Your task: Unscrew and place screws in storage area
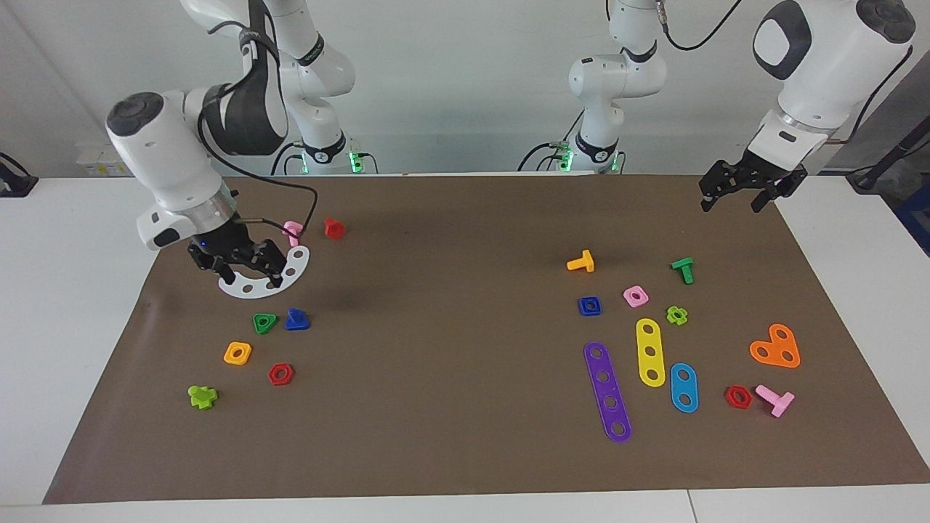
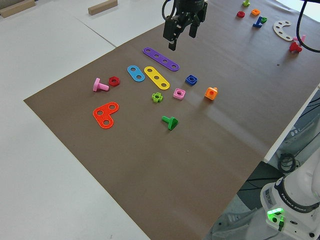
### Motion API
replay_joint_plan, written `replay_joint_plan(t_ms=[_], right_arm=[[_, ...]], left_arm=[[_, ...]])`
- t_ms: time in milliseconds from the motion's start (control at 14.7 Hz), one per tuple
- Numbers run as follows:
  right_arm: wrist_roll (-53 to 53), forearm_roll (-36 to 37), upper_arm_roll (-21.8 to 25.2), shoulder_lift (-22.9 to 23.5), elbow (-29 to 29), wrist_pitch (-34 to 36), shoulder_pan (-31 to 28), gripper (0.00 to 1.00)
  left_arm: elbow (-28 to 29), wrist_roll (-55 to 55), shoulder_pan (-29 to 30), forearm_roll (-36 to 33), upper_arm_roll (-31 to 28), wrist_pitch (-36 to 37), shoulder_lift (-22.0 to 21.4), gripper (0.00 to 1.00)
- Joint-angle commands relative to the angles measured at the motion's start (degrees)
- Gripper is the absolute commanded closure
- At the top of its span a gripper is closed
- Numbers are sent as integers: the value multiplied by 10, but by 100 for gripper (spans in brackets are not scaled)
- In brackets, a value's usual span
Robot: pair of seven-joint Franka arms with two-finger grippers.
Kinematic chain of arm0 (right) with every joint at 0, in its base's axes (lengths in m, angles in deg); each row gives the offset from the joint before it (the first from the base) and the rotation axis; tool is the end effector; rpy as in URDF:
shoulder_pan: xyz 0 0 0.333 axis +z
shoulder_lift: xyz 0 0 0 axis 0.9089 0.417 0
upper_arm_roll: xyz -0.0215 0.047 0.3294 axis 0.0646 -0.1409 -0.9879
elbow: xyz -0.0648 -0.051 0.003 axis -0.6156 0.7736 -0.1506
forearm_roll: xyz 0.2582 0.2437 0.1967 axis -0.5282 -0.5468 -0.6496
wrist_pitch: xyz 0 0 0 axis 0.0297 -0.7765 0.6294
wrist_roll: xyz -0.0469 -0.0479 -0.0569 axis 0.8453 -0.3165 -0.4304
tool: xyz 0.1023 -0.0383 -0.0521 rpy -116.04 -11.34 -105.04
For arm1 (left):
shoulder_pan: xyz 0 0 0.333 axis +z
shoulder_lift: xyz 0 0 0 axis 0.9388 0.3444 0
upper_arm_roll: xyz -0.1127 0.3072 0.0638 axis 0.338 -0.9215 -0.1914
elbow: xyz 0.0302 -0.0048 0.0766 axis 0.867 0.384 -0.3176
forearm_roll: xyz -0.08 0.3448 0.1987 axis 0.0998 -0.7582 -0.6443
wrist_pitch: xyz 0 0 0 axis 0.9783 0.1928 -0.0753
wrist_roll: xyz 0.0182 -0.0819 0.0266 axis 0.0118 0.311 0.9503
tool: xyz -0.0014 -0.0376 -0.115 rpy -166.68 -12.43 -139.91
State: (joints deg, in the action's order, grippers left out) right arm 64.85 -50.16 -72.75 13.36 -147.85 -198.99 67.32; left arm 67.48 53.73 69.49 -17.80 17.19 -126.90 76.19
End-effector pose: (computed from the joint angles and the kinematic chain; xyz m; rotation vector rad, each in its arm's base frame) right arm 0.6090 -0.0073 0.5178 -3.0362 0.2588 -0.0965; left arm 0.5556 0.0110 0.5889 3.1169 -0.1394 -0.0270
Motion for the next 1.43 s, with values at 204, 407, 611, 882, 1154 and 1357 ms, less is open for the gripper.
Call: replay_joint_plan(t_ms=[204,407,611,882,1154,1357], right_arm=[[-5,57,-3,-42,93,186,-4,0],[-12,70,-9,-49,111,208,-1,0],[-15,69,-9,-49,113,209,-2,0],[-21,68,-9,-51,112,215,-3,0],[-77,75,-6,-47,126,238,-6,0],[-102,87,-7,-34,168,287,-7,0]], left_arm=[[21,0,5,-5,3,-10,-17,0],[21,0,5,-5,3,-10,-17,0],[21,0,5,-5,3,-10,-17,0],[21,0,5,-5,3,-10,-17,0],[21,0,5,-5,3,-10,-17,0],[21,0,5,-5,3,-10,-17,0]])
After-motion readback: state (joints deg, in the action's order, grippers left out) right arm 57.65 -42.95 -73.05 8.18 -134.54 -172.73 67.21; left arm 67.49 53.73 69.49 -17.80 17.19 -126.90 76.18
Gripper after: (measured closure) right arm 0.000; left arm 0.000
